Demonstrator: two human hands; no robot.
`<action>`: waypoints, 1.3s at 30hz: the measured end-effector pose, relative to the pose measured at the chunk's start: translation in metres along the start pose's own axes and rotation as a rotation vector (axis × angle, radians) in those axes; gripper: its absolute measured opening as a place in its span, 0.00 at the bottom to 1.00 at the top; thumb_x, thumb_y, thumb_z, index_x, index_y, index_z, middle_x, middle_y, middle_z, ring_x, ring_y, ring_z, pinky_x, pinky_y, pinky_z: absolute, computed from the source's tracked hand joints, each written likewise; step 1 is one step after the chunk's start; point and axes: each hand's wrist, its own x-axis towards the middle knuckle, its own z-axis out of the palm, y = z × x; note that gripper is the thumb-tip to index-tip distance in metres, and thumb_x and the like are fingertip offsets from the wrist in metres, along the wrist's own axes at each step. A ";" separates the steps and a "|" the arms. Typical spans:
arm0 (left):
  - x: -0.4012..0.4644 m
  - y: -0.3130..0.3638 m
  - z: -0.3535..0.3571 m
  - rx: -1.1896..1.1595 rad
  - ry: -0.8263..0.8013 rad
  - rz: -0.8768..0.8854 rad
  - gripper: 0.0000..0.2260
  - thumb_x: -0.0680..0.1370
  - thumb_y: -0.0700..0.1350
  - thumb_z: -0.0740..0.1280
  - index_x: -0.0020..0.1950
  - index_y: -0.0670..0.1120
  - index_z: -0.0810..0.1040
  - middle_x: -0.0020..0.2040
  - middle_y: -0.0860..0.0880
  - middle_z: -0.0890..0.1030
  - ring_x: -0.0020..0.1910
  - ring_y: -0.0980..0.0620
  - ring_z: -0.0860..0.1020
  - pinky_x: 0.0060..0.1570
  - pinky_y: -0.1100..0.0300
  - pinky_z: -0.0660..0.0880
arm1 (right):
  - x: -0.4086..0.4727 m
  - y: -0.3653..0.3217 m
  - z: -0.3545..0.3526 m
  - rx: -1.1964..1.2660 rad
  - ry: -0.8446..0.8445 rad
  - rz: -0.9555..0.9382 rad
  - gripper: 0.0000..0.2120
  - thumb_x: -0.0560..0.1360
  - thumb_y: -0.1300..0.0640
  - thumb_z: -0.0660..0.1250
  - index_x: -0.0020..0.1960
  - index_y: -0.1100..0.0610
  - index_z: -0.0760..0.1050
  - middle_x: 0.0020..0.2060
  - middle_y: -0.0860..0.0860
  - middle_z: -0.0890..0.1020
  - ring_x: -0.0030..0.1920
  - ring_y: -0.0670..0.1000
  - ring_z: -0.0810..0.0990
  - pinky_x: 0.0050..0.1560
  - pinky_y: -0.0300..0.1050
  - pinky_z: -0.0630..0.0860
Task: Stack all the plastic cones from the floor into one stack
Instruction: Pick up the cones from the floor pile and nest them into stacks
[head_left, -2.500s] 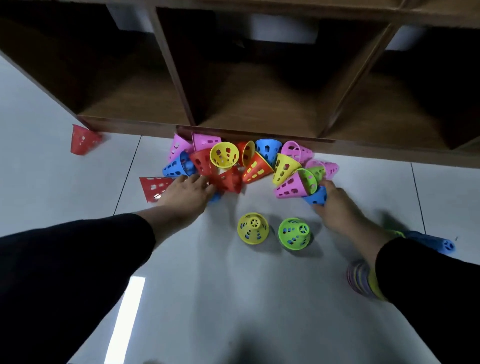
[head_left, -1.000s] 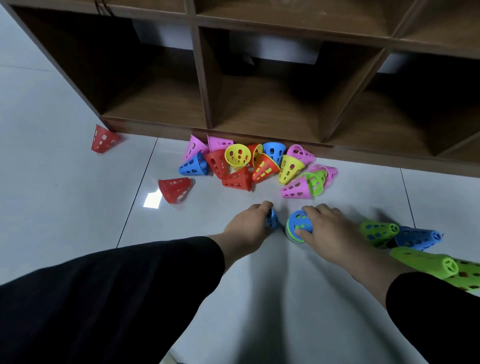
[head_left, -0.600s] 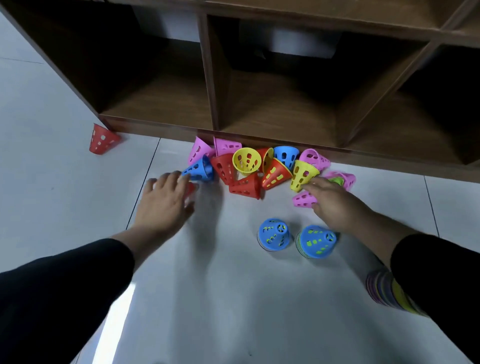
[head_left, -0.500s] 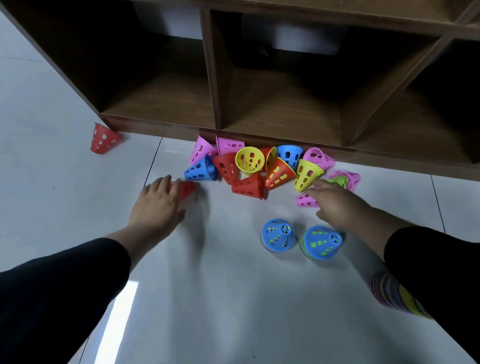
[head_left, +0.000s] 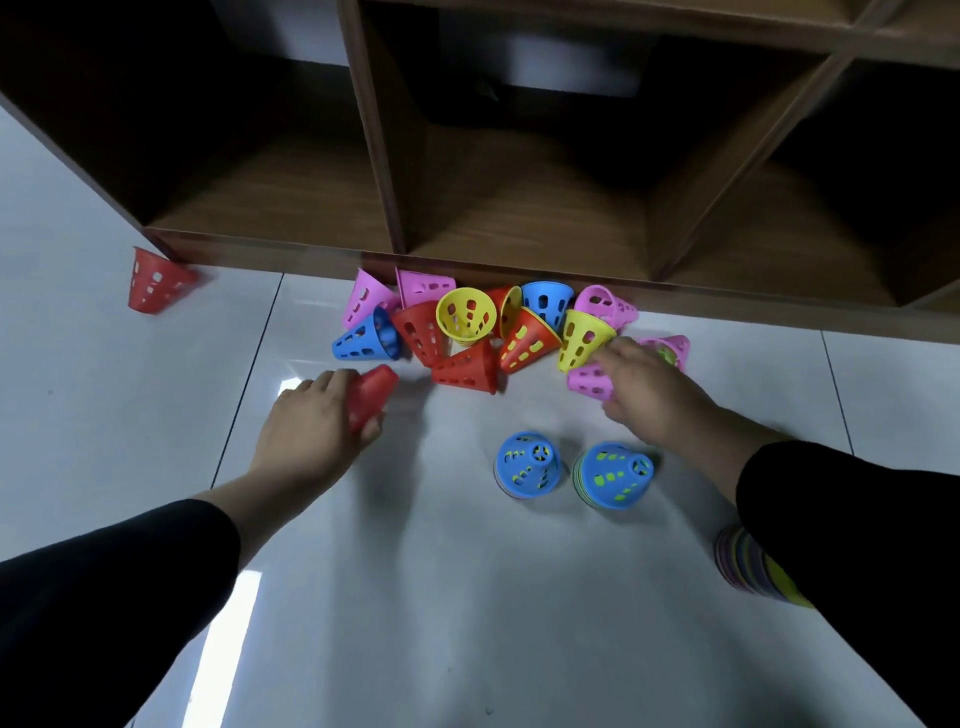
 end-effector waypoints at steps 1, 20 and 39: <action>0.000 0.009 -0.003 -0.040 0.041 0.005 0.19 0.74 0.59 0.65 0.57 0.47 0.72 0.45 0.45 0.80 0.43 0.40 0.77 0.45 0.49 0.73 | -0.001 0.001 -0.005 0.057 0.057 0.009 0.27 0.74 0.59 0.72 0.71 0.54 0.68 0.65 0.55 0.73 0.62 0.58 0.75 0.58 0.53 0.76; -0.033 0.161 0.008 -0.536 -0.242 0.140 0.22 0.75 0.53 0.72 0.63 0.56 0.64 0.59 0.53 0.78 0.54 0.50 0.77 0.47 0.58 0.71 | -0.113 -0.022 0.043 0.739 0.175 0.224 0.26 0.68 0.46 0.76 0.61 0.39 0.67 0.53 0.42 0.80 0.52 0.47 0.81 0.53 0.47 0.78; 0.058 0.102 0.034 0.043 -0.177 0.073 0.31 0.79 0.57 0.65 0.78 0.51 0.56 0.69 0.44 0.72 0.65 0.43 0.73 0.60 0.47 0.75 | 0.000 0.036 0.007 0.963 0.267 0.962 0.39 0.74 0.36 0.66 0.77 0.55 0.59 0.69 0.58 0.71 0.65 0.62 0.74 0.60 0.61 0.77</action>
